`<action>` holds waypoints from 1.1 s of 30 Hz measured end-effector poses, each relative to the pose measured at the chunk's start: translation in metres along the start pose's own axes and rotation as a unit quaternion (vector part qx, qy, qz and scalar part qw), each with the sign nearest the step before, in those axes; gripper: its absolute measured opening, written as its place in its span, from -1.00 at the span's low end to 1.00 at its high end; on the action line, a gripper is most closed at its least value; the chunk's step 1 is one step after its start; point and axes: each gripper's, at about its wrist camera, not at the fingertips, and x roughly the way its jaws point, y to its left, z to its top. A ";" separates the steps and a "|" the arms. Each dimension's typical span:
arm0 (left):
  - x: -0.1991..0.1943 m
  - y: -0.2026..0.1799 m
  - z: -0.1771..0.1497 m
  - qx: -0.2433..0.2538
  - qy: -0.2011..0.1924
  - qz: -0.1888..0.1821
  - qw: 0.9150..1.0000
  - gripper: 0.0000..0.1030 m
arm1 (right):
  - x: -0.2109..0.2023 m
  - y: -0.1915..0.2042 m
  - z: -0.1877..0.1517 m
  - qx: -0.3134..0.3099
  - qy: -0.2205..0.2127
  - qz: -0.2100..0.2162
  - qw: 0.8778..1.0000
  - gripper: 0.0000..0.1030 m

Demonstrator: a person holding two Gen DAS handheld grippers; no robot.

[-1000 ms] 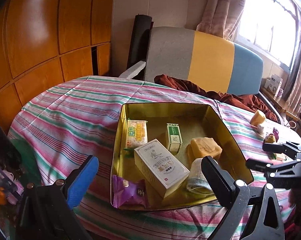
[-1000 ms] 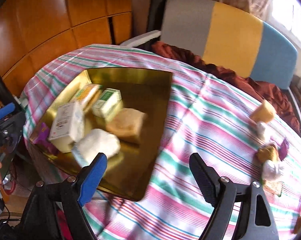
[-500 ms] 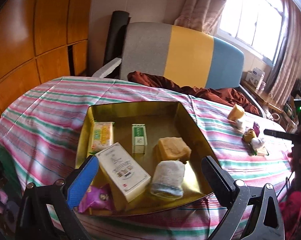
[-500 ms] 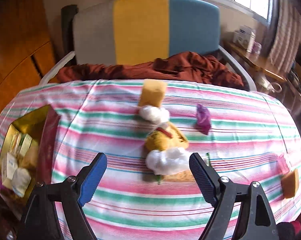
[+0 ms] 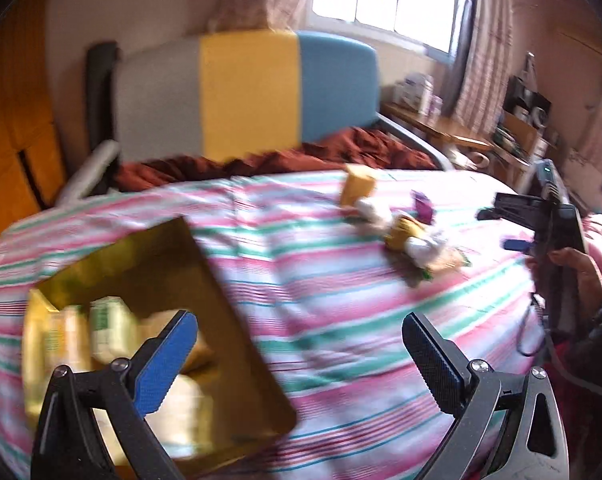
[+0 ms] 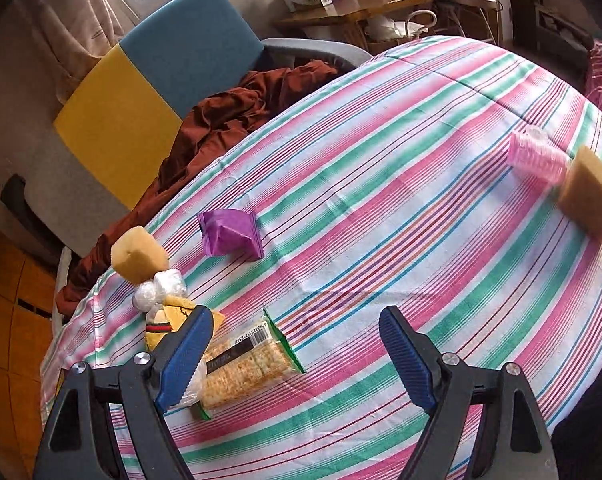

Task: Organize objects
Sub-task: 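Grasp the clear plastic bag on the table with the left tool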

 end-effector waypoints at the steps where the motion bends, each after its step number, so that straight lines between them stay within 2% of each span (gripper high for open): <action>1: 0.009 -0.008 0.004 -0.003 0.007 -0.014 1.000 1.00 | 0.000 -0.001 0.000 0.002 0.002 0.005 1.000 0.68; 6: 0.055 -0.045 0.021 -0.007 0.050 -0.064 0.997 1.00 | 0.004 -0.005 0.000 0.008 0.017 0.016 1.000 0.68; 9: 0.076 -0.064 0.031 0.000 0.053 -0.071 0.996 1.00 | 0.009 -0.010 0.000 0.021 0.031 0.021 0.999 0.68; 13: 0.105 -0.073 0.043 -0.031 0.080 -0.101 0.991 1.00 | 0.009 -0.013 0.001 0.032 0.035 0.029 0.998 0.68; 23: 0.167 -0.109 0.071 -0.056 0.108 -0.122 0.985 1.00 | 0.009 -0.019 0.004 0.052 0.035 0.050 0.997 0.68; 30: 0.214 -0.128 0.078 -0.057 0.129 -0.107 0.984 0.99 | 0.014 -0.018 0.003 0.048 0.046 0.044 0.997 0.68; 32: 0.221 -0.122 0.075 -0.069 0.133 -0.106 0.983 0.81 | 0.017 -0.018 0.003 0.048 0.049 0.041 0.997 0.68; 33: 0.220 -0.118 0.072 -0.073 0.133 -0.114 0.982 0.41 | 0.018 -0.018 0.003 0.048 0.051 0.041 0.997 0.68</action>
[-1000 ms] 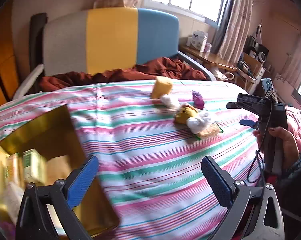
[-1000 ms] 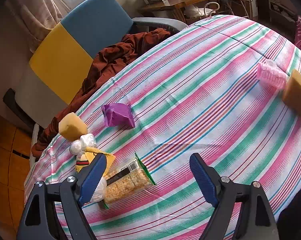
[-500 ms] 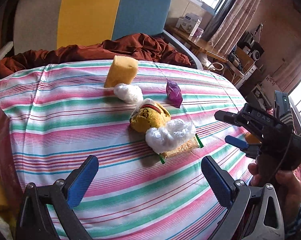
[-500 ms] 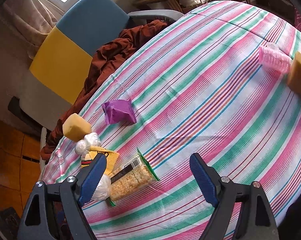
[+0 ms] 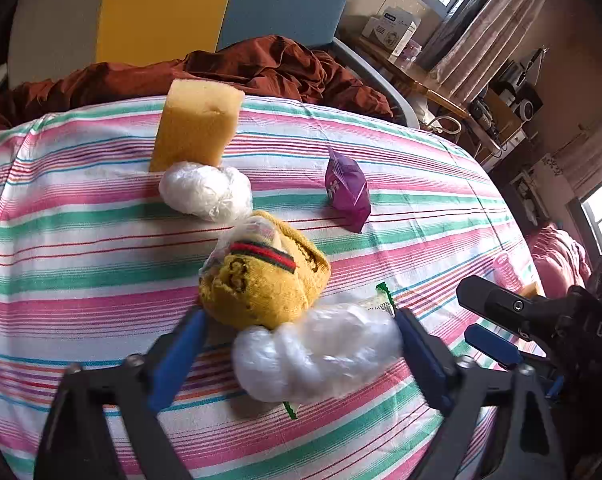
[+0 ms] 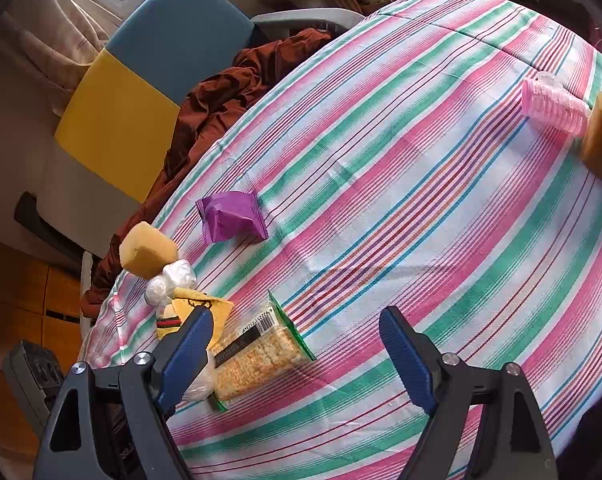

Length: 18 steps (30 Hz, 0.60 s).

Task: Organize objects
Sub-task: 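Grasp the clear plastic bag on the table with the left tool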

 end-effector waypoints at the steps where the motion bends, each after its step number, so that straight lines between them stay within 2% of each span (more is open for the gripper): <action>1: -0.001 0.004 -0.003 0.000 0.003 0.003 1.000 0.33 | 0.001 0.000 0.000 -0.001 0.002 0.001 1.000 0.68; 3: -0.010 0.017 -0.013 -0.004 0.000 -0.011 1.000 0.31 | 0.004 0.003 -0.001 -0.008 0.006 -0.003 1.000 0.68; 7: -0.032 0.044 -0.040 -0.003 -0.009 -0.004 1.000 0.28 | 0.009 0.007 -0.003 -0.021 0.017 -0.010 1.000 0.68; 10: -0.049 0.061 -0.066 0.010 -0.016 0.026 0.999 0.28 | 0.013 0.008 -0.004 -0.026 0.024 -0.020 0.999 0.68; 14: -0.069 0.063 -0.100 0.064 -0.041 0.071 0.995 0.28 | 0.017 0.011 -0.006 -0.040 0.028 -0.038 0.998 0.68; 18: -0.069 0.059 -0.114 0.097 -0.051 0.088 0.990 0.25 | 0.021 0.016 -0.008 -0.057 0.028 -0.057 0.996 0.68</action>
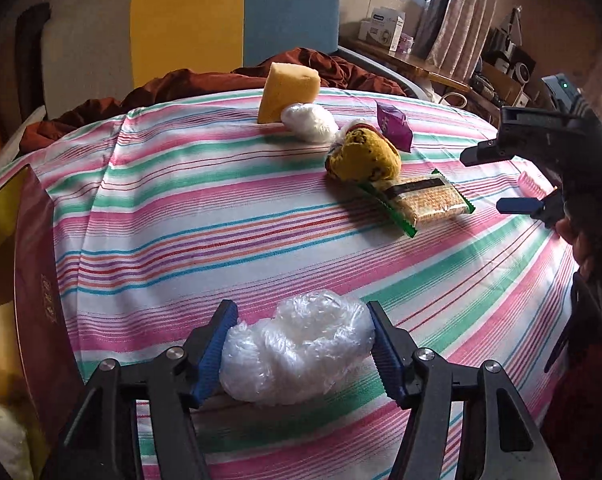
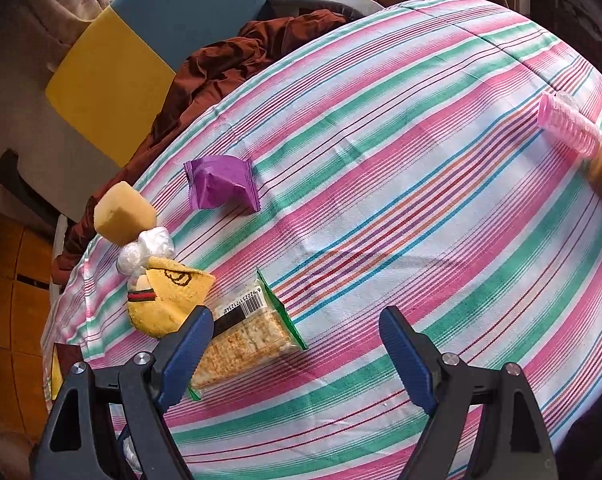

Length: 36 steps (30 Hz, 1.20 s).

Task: Organize objects
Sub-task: 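Grasp the clear plastic bag on the table with the left tool, then grasp the green-edged cracker pack with the right tool while the left tool holds the plastic bag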

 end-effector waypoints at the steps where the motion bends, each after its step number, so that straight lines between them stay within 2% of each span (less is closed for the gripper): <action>1: 0.002 -0.002 0.001 0.002 -0.003 0.002 1.000 0.24 | 0.001 0.001 0.000 -0.004 0.000 -0.005 1.000 0.68; 6: 0.013 0.000 0.008 -0.005 -0.020 0.007 1.000 0.21 | 0.005 0.008 0.000 -0.020 -0.002 -0.008 1.000 0.68; 13: 0.015 0.001 0.006 -0.004 -0.035 0.007 0.999 0.20 | 0.011 0.037 -0.004 -0.085 -0.001 0.007 0.996 0.68; 17: 0.014 0.000 0.005 -0.003 -0.041 0.008 0.999 0.20 | 0.010 0.058 -0.006 -0.145 -0.031 -0.023 0.989 0.68; 22: 0.014 0.001 0.004 -0.006 -0.044 0.005 0.999 0.20 | 0.024 0.079 -0.001 -0.194 -0.031 -0.029 0.980 0.68; 24: 0.014 0.000 0.003 -0.006 -0.046 0.005 0.999 0.20 | 0.035 0.085 0.003 -0.212 -0.019 -0.027 0.977 0.68; 27: 0.014 0.000 0.003 -0.005 -0.048 0.006 0.999 0.20 | 0.056 0.087 0.006 -0.218 0.024 -0.015 0.976 0.68; 32: 0.013 0.001 0.002 -0.009 -0.052 0.000 0.999 0.20 | 0.042 0.071 -0.002 -0.174 0.080 0.006 0.982 0.68; 36: 0.013 0.003 0.002 -0.012 -0.053 -0.005 0.998 0.20 | 0.036 0.064 -0.033 -0.200 0.142 0.019 0.969 0.67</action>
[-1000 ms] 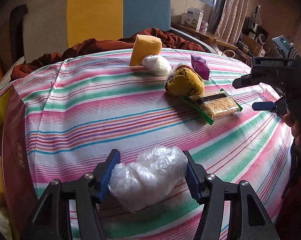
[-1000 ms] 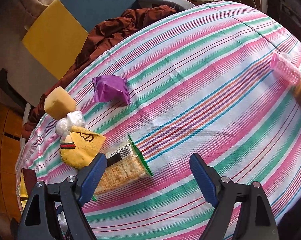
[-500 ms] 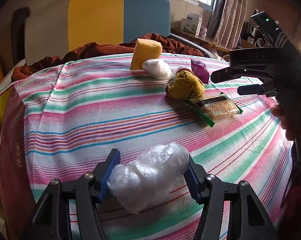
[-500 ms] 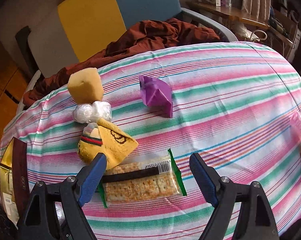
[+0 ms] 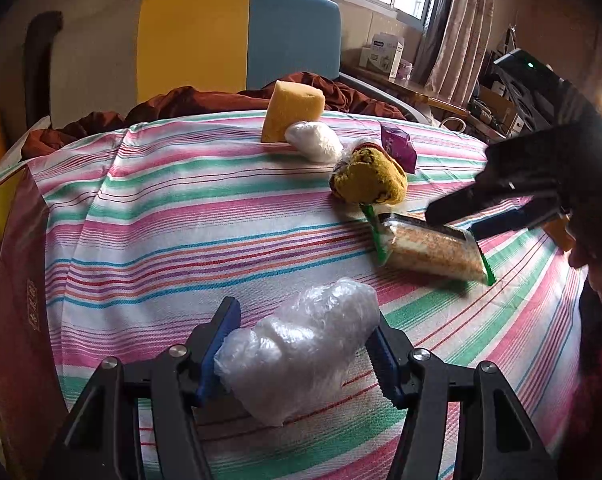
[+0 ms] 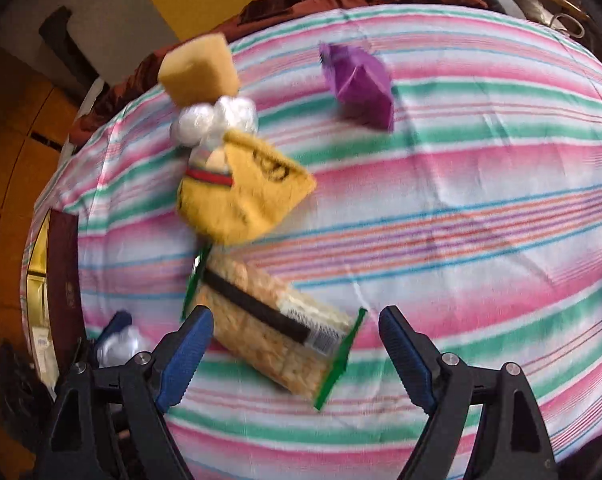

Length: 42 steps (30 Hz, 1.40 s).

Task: Organize objects
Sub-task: 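Grasp the green-edged cracker pack with the right tool while the left tool holds the plastic bag, then carry the clear plastic bag into the gold tray with the left tool and release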

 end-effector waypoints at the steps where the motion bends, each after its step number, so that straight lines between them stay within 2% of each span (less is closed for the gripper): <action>1: 0.000 0.000 0.000 0.000 0.000 0.000 1.000 0.20 | 0.000 0.003 -0.006 -0.009 0.000 -0.005 1.000 0.67; 4: 0.000 0.000 0.000 -0.001 0.000 -0.001 1.000 0.20 | -0.003 0.017 -0.013 -0.046 -0.035 -0.063 0.996 0.67; 6: -0.001 0.001 0.001 -0.002 0.000 -0.003 1.000 0.20 | -0.005 0.032 -0.014 -0.080 -0.050 -0.054 0.994 0.67; 8: -0.001 0.002 0.001 -0.005 0.001 -0.006 1.000 0.21 | -0.002 0.046 -0.016 -0.119 -0.061 -0.072 0.988 0.67; 12: -0.001 0.001 0.001 -0.004 0.000 -0.005 1.000 0.21 | 0.021 0.060 -0.021 -0.168 -0.037 -0.110 0.979 0.66; 14: -0.001 0.001 0.001 -0.002 0.000 -0.003 1.000 0.21 | 0.027 0.063 -0.022 -0.179 -0.038 -0.128 0.975 0.54; 16: -0.001 0.000 0.001 0.000 0.001 0.000 1.000 0.21 | 0.024 0.063 -0.022 -0.175 -0.040 -0.099 0.979 0.12; 19: -0.001 -0.001 0.000 0.001 0.001 0.002 1.000 0.21 | 0.024 0.068 -0.026 -0.188 -0.040 -0.097 0.976 0.00; 31: 0.000 -0.006 0.000 0.013 0.004 0.016 1.000 0.20 | 0.028 0.067 -0.031 -0.184 -0.034 -0.085 0.979 0.07; 36: -0.001 -0.006 -0.001 0.016 0.005 0.023 1.000 0.14 | 0.029 0.073 -0.036 -0.202 -0.039 -0.099 0.974 0.06; 42: -0.003 -0.007 0.000 0.021 0.008 0.034 0.999 0.05 | 0.028 0.073 -0.037 -0.202 -0.041 -0.095 0.974 0.06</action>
